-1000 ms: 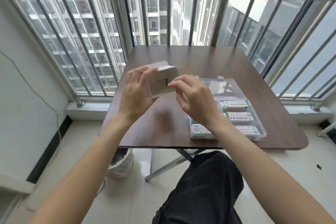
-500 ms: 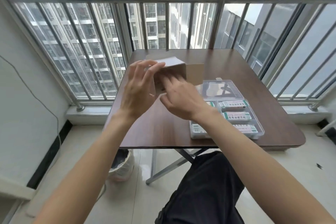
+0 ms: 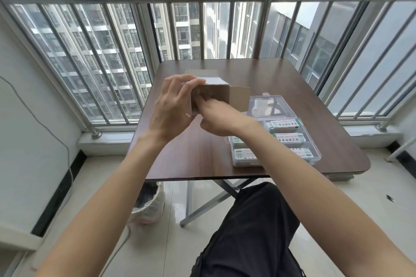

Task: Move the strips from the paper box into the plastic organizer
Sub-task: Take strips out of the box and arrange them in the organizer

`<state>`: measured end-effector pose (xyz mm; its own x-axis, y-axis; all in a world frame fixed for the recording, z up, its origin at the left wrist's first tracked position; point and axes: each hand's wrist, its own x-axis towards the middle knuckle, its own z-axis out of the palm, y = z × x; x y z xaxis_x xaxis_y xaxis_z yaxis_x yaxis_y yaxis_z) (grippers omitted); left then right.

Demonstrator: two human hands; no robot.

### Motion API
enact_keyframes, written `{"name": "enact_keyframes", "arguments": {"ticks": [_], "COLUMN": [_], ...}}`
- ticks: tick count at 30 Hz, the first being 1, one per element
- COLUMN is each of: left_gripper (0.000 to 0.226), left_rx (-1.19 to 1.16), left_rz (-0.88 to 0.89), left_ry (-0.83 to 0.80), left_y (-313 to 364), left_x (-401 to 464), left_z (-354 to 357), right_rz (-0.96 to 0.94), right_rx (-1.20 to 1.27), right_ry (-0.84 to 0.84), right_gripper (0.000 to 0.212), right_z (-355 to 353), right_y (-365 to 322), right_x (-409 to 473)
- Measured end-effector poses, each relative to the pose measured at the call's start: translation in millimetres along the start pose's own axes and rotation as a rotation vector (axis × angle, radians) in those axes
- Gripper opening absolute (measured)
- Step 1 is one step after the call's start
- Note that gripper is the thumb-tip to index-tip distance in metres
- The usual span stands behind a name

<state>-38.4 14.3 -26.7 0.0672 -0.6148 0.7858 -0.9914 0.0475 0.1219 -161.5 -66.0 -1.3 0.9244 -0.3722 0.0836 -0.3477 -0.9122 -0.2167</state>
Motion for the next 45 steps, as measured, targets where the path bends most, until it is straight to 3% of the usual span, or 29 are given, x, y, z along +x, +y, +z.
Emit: {"name": "enact_keyframes", "arguments": {"ticks": [7,12,20,26,31,37,42,45], "left_gripper": [0.067,0.065,0.063,0.076,0.083,0.09,0.101,0.083], "left_rx": [0.006,0.003,-0.028,-0.041,-0.113,-0.258,-0.033,0.105], "left_rz": [-0.078,-0.125,-0.193,-0.27,-0.374,-0.688,-0.696,-0.516], "left_ry": [-0.04,-0.063,-0.053,-0.039,-0.088,-0.233,-0.38,-0.141], "left_y": [-3.5,-9.9,-7.0,-12.5,-19.1,-30.0,-31.3,-16.6], "left_x": [-2.3,-9.1,-18.1,-28.2,-32.1,-24.4,-26.6,-19.2], "left_z": [-1.5,-4.4,-9.2,-5.6,-1.0,7.1,12.0,4.8], "right_rz": [-0.097,-0.245,-0.441,-0.188,0.062,0.287,0.385,0.383], "right_rx": [-0.108,-0.031,0.228,0.671,1.023,1.369,1.531,1.568], "right_ry": [0.121,0.224,0.494,0.712,0.68,0.564,0.468,0.44], "right_gripper": [0.053,0.056,0.018,0.022,0.025,0.02,0.021,0.02], "right_z": [1.7,11.8,8.5,12.4,13.0,15.9,25.5,29.6], "right_y": [2.4,15.4,29.2,39.3,45.6,56.0,61.9,61.6], "right_x": [-4.8,-7.6,-19.3,-23.2,-22.5,-27.9,-37.5,-42.5]}}
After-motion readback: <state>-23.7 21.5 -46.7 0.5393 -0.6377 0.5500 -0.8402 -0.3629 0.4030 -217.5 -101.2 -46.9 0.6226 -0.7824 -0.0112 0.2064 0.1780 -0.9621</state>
